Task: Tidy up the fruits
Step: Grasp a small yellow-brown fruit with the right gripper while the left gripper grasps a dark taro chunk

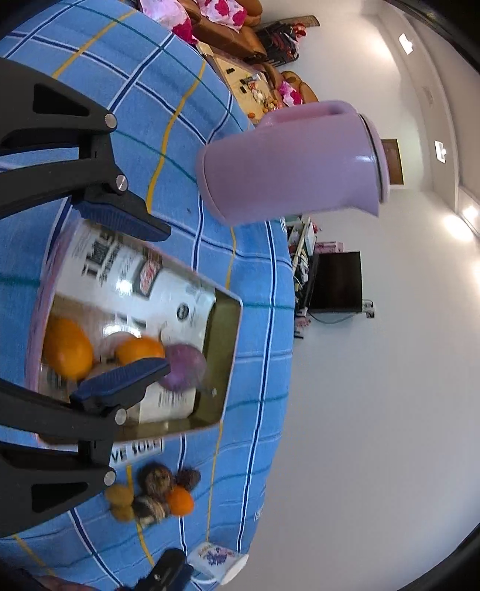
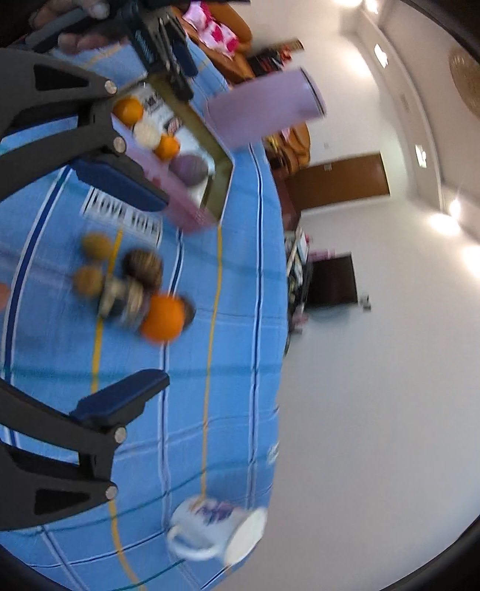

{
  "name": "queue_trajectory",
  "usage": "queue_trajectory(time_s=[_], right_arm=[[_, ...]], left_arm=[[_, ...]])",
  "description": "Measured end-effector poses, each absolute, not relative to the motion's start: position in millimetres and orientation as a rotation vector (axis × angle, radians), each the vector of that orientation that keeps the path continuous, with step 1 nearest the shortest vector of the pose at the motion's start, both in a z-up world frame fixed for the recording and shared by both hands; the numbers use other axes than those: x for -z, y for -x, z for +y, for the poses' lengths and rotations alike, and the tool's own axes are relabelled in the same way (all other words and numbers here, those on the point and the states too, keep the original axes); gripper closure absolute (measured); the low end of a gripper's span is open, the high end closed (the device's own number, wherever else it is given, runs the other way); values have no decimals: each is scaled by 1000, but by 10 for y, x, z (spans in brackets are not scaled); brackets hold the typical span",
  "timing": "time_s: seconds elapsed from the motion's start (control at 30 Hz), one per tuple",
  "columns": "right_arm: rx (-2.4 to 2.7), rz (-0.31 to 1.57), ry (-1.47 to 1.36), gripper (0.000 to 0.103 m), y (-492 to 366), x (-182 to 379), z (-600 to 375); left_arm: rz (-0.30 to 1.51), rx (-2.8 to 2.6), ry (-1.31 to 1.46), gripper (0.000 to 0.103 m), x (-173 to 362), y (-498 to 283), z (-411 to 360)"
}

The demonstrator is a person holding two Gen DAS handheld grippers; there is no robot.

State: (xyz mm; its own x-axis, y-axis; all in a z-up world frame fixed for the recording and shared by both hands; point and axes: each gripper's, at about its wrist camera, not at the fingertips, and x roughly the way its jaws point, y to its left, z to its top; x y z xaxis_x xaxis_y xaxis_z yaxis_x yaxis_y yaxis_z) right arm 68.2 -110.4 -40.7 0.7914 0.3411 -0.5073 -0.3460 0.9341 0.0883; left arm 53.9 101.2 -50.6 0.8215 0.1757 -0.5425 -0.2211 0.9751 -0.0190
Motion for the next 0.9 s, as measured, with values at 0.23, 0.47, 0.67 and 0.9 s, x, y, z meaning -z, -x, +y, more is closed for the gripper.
queue_trajectory(time_s=[0.23,0.47,0.67,0.9], right_arm=[[-306,590,-44,17,-702,600,-1420],[-369,657,-2,44,-700,699,-1325],[-414,758,80,50,-766,825,-1044],[-428,846,56,60,-917,943,-984]], left_arm=[[571,-137,27,36,507,-568,543],[579,-107,-15,36,555,-595,255],[594,-119,0,36,574,-637,316],[588,-113,8,36,527,-636,358]])
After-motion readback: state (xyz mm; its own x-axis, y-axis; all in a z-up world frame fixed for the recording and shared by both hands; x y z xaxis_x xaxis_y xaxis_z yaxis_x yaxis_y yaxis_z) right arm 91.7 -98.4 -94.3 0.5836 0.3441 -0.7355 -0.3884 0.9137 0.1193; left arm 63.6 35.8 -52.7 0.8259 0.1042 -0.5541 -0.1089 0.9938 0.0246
